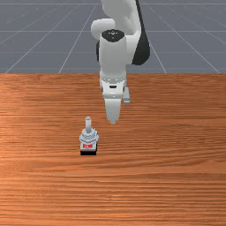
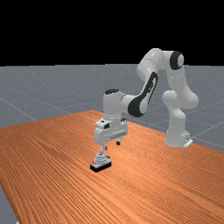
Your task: Turn on the trigger
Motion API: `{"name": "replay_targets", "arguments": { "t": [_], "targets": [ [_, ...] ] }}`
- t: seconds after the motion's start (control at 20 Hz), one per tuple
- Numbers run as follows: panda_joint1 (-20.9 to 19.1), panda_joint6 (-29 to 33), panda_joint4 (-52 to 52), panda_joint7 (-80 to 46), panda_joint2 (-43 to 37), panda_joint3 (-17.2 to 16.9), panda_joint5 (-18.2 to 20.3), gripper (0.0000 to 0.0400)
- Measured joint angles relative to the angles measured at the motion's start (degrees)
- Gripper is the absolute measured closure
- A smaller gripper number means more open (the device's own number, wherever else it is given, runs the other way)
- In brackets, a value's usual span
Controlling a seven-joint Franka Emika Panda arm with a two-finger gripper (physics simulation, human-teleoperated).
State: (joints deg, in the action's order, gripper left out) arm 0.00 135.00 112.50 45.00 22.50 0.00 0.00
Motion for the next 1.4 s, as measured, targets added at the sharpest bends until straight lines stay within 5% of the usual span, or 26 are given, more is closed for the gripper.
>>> {"name": "replay_targets", "arguments": {
  "t": [0.05, 0.1, 0.25, 0.5, 1.4],
  "targets": [
    [0.0, -7.3, -2.1, 0.0, -2.1, 0.0, 0.0, 0.0157],
    [0.0, -14.5, -5.9, 0.0, -5.3, 0.0, 0.0, 0.0252],
    [0.0, -37.5, -27.0, 0.0, -7.9, 0.0, 0.0, 0.0367],
    [0.1, -36.6, -27.3, -0.2, -9.6, 0.0, -0.4, 0.0397],
    [0.1, -35.8, -26.4, -0.8, -9.6, -0.1, -0.2, 0.04]
  ]
}}
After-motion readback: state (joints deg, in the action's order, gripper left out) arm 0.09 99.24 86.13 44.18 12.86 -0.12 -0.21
